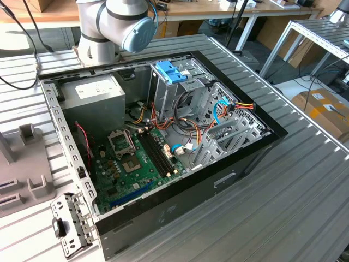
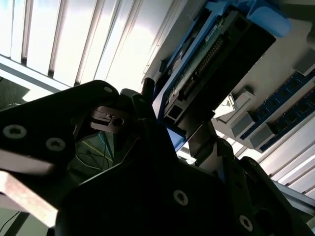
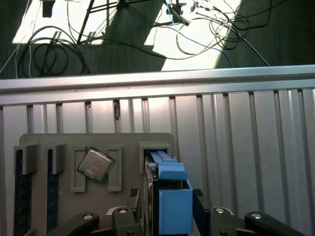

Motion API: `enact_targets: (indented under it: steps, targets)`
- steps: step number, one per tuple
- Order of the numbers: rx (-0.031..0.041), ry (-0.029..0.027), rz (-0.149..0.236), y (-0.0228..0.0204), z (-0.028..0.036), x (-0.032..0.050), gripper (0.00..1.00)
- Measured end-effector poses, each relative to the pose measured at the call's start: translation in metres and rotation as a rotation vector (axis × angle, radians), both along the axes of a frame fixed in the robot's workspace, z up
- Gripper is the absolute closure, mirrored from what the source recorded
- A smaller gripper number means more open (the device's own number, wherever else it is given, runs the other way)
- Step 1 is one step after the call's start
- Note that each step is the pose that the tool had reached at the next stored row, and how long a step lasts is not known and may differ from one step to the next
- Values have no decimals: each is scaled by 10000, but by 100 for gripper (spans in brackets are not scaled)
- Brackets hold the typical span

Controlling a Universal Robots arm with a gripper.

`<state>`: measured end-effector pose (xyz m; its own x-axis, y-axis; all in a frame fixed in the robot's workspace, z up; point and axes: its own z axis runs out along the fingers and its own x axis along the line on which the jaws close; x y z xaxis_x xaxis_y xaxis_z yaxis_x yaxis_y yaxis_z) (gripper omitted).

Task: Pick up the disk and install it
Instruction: 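Pick up the disk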

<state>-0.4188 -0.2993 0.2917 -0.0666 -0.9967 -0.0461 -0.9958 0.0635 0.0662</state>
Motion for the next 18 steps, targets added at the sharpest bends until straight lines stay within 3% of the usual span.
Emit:
enact_targets:
  steps: [2,4,11,18]
  targets:
    - [-1,2,427,-1,-19,1,46]
    - [-1,2,617,7,-33,5,46]
    - [26,-1,619,40,-98,7,46]
    - [28,1,624,40,-105,7,46]
